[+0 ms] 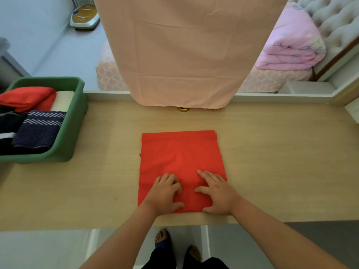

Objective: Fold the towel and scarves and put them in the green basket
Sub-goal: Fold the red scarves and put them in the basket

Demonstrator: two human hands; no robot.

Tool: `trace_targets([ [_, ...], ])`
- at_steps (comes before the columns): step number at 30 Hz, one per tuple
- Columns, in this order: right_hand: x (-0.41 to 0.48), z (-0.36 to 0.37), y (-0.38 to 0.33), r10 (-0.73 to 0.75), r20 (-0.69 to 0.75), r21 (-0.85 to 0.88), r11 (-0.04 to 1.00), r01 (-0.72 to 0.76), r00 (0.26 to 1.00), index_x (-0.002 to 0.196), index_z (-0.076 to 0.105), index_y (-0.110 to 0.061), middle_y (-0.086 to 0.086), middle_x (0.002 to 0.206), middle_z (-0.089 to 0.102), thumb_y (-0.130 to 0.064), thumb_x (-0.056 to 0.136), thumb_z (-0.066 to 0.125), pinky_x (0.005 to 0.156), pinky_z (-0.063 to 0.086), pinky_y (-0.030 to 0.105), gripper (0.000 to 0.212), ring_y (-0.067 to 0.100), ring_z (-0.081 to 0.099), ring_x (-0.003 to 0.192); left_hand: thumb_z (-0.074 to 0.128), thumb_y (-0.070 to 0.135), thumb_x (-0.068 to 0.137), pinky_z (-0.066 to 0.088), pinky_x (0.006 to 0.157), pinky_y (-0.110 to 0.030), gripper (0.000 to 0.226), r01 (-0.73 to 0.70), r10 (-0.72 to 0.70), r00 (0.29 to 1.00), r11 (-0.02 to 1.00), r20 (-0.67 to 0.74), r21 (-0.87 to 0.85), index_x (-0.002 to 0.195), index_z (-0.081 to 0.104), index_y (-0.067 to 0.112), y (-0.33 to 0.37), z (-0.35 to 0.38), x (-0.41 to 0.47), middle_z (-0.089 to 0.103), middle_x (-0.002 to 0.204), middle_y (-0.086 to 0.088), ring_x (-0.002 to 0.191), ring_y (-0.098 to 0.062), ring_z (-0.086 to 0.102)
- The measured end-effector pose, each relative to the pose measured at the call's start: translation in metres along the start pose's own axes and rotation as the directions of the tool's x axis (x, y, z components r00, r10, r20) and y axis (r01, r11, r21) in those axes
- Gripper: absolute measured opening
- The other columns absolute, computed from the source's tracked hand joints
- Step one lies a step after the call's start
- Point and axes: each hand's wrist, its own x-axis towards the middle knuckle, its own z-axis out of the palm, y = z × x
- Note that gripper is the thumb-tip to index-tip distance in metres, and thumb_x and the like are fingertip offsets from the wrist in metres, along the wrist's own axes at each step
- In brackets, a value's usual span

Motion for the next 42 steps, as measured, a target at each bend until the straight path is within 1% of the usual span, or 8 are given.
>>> trace_targets([
  [5, -0.014, 0.017, 0.008, -0.032, -0.014, -0.003, 0.999, 0.032, 0.999, 0.149, 0.036, -0.043, -0.001, 0.165, -0.012, -0.060, 0.077, 0.049, 0.123, 0.002, 0.041, 0.076, 0.016, -0.008, 0.150, 0.063, 0.072, 0.053, 0.033, 0.107, -0.041, 0.079, -0.006, 0.006, 1.000, 1.000, 0.023, 0.002, 0.119, 0.055, 0.029, 0.010, 0.006, -0.020, 0.043, 0.133, 0.003, 0.128, -0.021, 0.037],
  [11, -0.012, 0.021, 0.002, 0.013, -0.187, 0.121, 0.993, 0.010, 0.982, 0.121, 0.069, -0.026, 0.003, 0.149, 0.050, -0.048, 0.087, 0.026, 0.111, 0.039, 0.045, 0.059, 0.025, 0.045, 0.138, 0.051, 0.064, 0.068, 0.021, 0.118, -0.047, 0.077, 0.076, -0.081, 0.991, 0.996, 0.104, 0.056, 0.137, 0.050, 0.032, 0.019, 0.009, -0.032, 0.036, 0.151, 0.006, 0.146, -0.021, 0.022],
  [14, -0.014, -0.003, -0.002, 0.082, -0.240, 0.191, 0.981, -0.036, 0.967, 0.104, 0.062, -0.018, 0.005, 0.106, 0.070, -0.047, 0.094, 0.028, 0.081, 0.049, 0.040, 0.047, 0.028, 0.065, 0.100, 0.050, 0.043, 0.075, 0.033, 0.111, -0.041, 0.057, 0.120, -0.118, 0.992, 0.992, 0.052, -0.026, 0.127, 0.061, 0.025, 0.018, 0.001, -0.034, 0.049, 0.143, 0.002, 0.137, -0.023, 0.042],
  [17, -0.010, -0.018, 0.005, 0.103, -0.215, 0.142, 0.987, -0.073, 0.971, 0.101, 0.054, -0.018, 0.010, 0.094, 0.068, -0.041, 0.103, 0.036, 0.070, 0.044, 0.041, 0.029, 0.033, 0.063, 0.089, 0.055, 0.021, 0.086, 0.045, 0.082, -0.033, 0.022, 0.267, -0.268, 0.963, 0.946, 0.022, -0.186, 0.104, 0.068, 0.016, 0.014, -0.023, -0.027, 0.068, 0.109, -0.006, 0.103, -0.028, 0.063],
  [26, 0.017, -0.027, 0.030, 0.260, -0.243, -0.104, 0.951, -0.291, 0.935, 0.115, 0.054, -0.019, 0.006, 0.113, 0.065, -0.044, 0.103, 0.038, 0.077, 0.046, 0.038, 0.032, 0.028, 0.064, 0.103, 0.053, 0.045, 0.095, 0.043, 0.085, -0.034, 0.026, 0.399, -0.402, 0.915, 0.914, 0.032, 0.078, 0.110, 0.063, 0.026, -0.016, -0.047, 0.022, 0.069, 0.110, 0.000, 0.106, -0.024, 0.062],
  [32, 0.038, -0.009, 0.027, -0.012, -0.492, -0.240, 0.963, -0.122, 0.870, 0.109, 0.064, -0.025, 0.003, 0.109, 0.059, -0.027, 0.090, 0.042, 0.076, 0.045, 0.040, 0.029, 0.025, 0.058, 0.092, 0.066, 0.020, 0.073, 0.040, 0.073, -0.038, 0.025, 0.161, -0.081, 0.962, 0.939, -0.260, 0.304, 0.097, 0.061, 0.026, -0.016, -0.007, 0.025, 0.056, 0.094, 0.001, 0.085, -0.024, 0.052],
  [37, 0.024, -0.004, 0.019, -0.052, -0.136, -0.135, 0.990, 0.034, 0.989, 0.147, 0.043, -0.026, -0.003, 0.144, 0.043, -0.063, 0.088, 0.037, 0.102, 0.037, 0.039, 0.070, 0.018, 0.045, 0.126, 0.048, 0.035, 0.087, 0.041, 0.080, -0.035, 0.025, 0.013, 0.038, 0.973, 0.976, -0.226, 0.218, 0.105, 0.064, 0.030, -0.016, 0.007, 0.007, 0.060, 0.100, 0.008, 0.093, -0.018, 0.057],
  [42, 0.023, -0.009, 0.023, 0.027, -0.061, -0.108, 0.994, -0.034, 0.998, 0.155, 0.030, -0.021, 0.001, 0.158, 0.030, -0.027, 0.087, 0.053, 0.110, 0.036, 0.039, 0.072, 0.022, 0.036, 0.138, 0.055, 0.066, 0.073, 0.044, 0.102, -0.042, 0.073, 0.115, -0.110, 0.993, 0.980, -0.042, 0.160, 0.133, 0.056, 0.026, -0.036, -0.003, -0.011, 0.056, 0.131, 0.005, 0.120, -0.019, 0.052],
])
